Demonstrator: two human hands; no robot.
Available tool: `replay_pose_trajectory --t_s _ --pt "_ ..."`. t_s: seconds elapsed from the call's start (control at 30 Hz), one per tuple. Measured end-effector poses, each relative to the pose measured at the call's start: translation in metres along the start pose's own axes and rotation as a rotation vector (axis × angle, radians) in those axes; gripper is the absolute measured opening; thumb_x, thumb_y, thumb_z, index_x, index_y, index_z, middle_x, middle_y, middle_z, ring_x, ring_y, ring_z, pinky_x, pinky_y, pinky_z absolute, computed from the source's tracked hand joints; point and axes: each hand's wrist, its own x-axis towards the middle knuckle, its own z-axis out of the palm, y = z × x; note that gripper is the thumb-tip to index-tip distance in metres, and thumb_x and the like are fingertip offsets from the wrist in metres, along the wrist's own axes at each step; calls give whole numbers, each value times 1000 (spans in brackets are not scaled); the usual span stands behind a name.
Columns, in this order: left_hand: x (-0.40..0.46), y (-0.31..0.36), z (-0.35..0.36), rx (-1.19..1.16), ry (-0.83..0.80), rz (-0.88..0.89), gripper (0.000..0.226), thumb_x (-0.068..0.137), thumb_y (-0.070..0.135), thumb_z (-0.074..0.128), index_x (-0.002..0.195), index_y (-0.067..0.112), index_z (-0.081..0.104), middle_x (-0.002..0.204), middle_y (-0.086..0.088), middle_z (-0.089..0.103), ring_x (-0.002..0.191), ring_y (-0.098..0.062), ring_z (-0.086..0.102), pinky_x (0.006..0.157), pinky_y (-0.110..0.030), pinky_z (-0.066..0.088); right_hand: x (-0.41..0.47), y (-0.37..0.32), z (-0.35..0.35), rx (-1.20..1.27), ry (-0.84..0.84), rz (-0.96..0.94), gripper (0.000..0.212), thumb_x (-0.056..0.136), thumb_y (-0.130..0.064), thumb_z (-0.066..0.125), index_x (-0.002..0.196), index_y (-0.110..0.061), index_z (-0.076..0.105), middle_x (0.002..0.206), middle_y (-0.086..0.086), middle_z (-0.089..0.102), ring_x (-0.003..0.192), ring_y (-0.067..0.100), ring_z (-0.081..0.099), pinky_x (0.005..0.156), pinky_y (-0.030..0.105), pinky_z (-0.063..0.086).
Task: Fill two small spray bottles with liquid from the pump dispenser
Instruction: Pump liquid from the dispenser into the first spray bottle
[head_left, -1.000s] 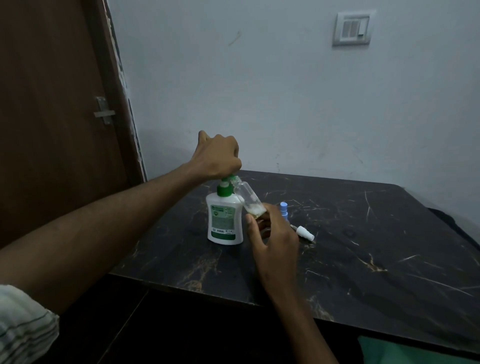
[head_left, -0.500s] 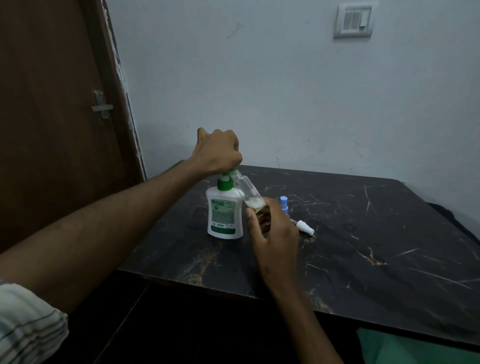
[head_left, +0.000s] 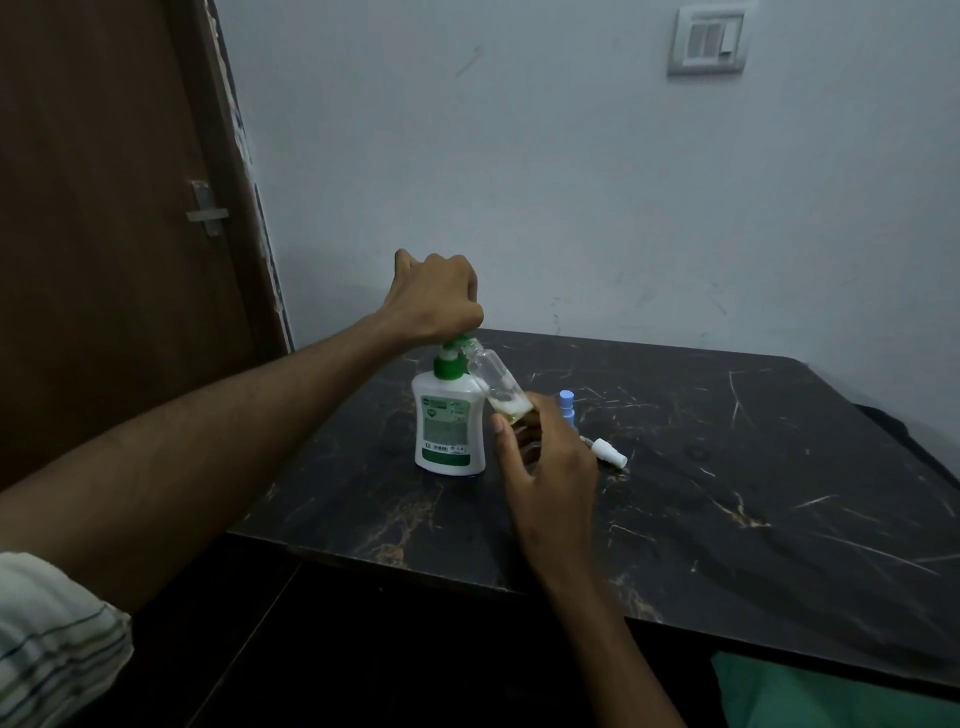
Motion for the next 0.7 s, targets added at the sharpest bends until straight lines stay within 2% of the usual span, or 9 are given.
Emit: replay_pose_trajectory --t_s 0.2,0.33,0.5,0.63,0.7 --pt "-2 -2 6 -12 26 -14 15 76 17 58 76 17 73 79 4 72 82 -17 63 96 -46 29 0 -1 1 -2 -5 10 13 104 -38 61 116 -32 59 101 -17 64 91 -3 62 75 12 48" --pt "-2 -2 0 -15 9 -9 22 69 23 52 76 16 71 78 3 72 82 -17 63 97 -46 30 -1 -2 1 14 -7 14 15 104 -39 60 117 -31 60 103 -16 65 93 0 63 76 19 54" --pt "-3 -3 6 -14 52 -14 14 80 18 59 77 16 73 80 3 71 83 -17 62 98 -46 30 -1 -3 0 21 0 4 14 104 -37 60 115 -28 61 100 -13 66 90 2 63 73 16 50" --pt "-4 -2 0 -6 1 -4 21 71 25 52 75 17 71 77 3 71 81 -18 63 101 -49 30 -1 -3 1 15 -5 12 15 105 -40 59 115 -30 60 99 -16 65 90 2 64 73 20 53" --pt "-1 -2 -2 -6 -9 -6 22 70 24 52 76 16 71 77 2 71 81 -18 63 100 -49 30 -1 -3 1 14 -5 15 14 104 -40 59 115 -32 59 100 -17 64 91 0 63 73 16 51"
